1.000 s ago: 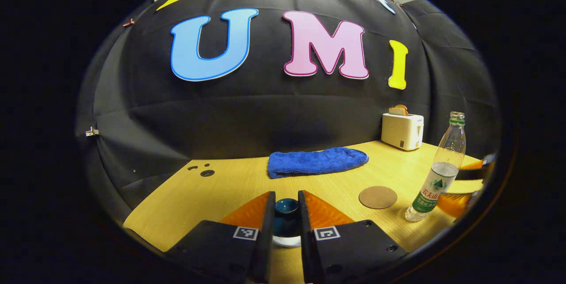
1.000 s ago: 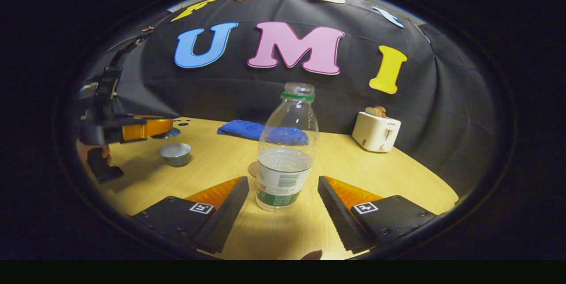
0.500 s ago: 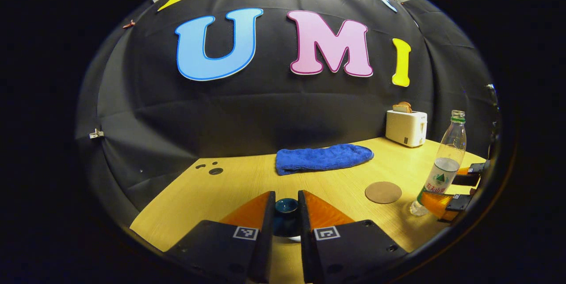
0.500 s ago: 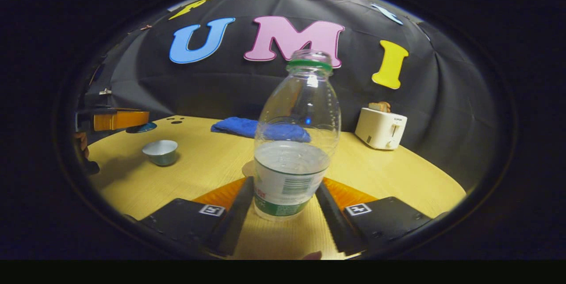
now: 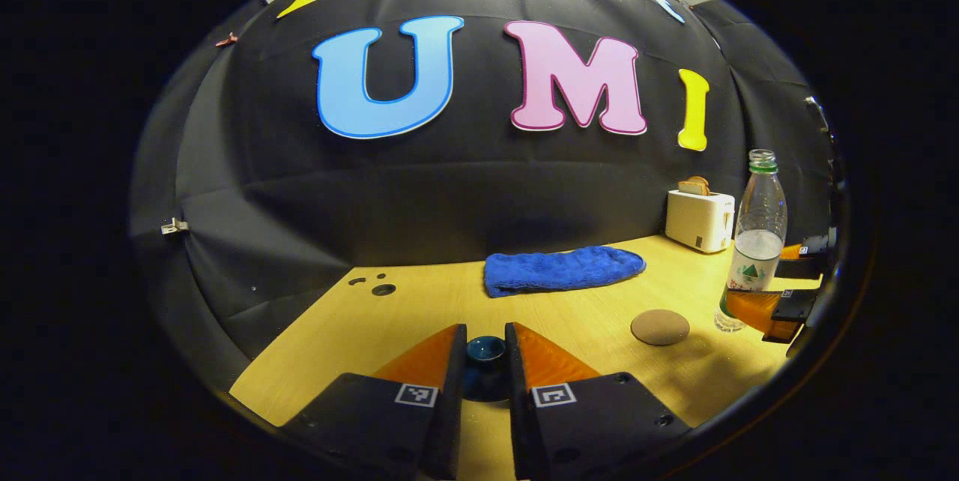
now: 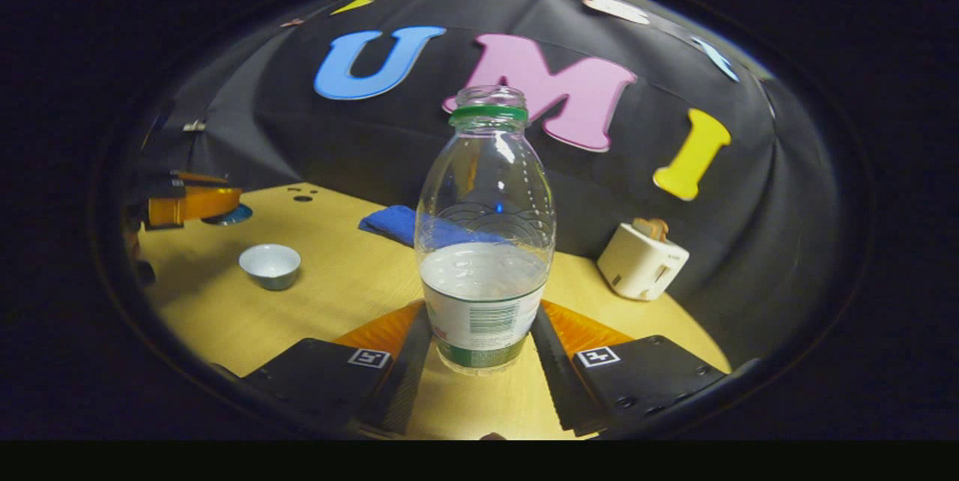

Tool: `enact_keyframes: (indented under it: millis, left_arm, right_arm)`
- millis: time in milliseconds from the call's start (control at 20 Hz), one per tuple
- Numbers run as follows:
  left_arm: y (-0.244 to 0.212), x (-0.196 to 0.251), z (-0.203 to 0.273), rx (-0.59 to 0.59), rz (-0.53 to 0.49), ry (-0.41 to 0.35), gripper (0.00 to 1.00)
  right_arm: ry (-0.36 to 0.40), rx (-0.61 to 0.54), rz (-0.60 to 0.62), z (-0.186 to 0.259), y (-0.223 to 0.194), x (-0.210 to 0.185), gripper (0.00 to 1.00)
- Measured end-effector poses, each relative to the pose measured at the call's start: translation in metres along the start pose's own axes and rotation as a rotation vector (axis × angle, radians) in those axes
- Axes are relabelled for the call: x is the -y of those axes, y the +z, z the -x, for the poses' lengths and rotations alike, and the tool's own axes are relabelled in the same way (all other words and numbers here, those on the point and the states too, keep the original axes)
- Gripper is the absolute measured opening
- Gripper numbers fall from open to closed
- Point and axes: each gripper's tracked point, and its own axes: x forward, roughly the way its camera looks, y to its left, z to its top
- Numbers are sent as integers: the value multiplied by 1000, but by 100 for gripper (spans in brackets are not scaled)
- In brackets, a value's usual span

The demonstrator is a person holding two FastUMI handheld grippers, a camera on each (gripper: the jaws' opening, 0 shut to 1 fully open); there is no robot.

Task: Open the teacup lid with one hand, grasp the water bottle and pour water into the teacup with the other hand; after pouring, place the water bottle on the coaster and then close the teacup lid.

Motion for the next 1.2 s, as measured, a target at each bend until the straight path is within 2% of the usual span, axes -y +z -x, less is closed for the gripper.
enact_keyframes:
  millis: [200,250,300,350,400,550,600,650,700,750,1200]
  left_arm:
    - [14,-24,14,20,9,41,31]
    - [16,-30,16,22,15,52,36]
    - [17,-36,19,21,22,65,31]
    - [17,-42,21,19,30,76,31]
    - [15,-46,23,17,38,88,31]
    - [12,-57,29,8,46,114,31]
    - [10,-61,30,6,48,121,31]
    - [10,-64,31,3,50,128,36]
    - [8,-66,33,1,53,135,36]
    - [8,-68,35,0,56,141,31]
    - [-2,-76,42,-12,70,160,31]
  right_arm:
    - [23,-32,205,-19,5,-11,75]
    - [15,-38,263,-25,7,-14,75]
    - [5,-41,327,-27,8,-15,75]
    - [-3,-42,392,-31,9,-17,71]
    - [-4,-41,456,-36,10,-19,75]
    - [15,-41,605,-50,11,-33,75]
    - [29,-47,645,-53,8,-39,75]
    - [46,-54,679,-52,6,-46,75]
    - [58,-63,709,-56,3,-50,74]
    - [66,-68,735,-58,0,-51,74]
    - [92,-88,985,-76,-11,-62,74]
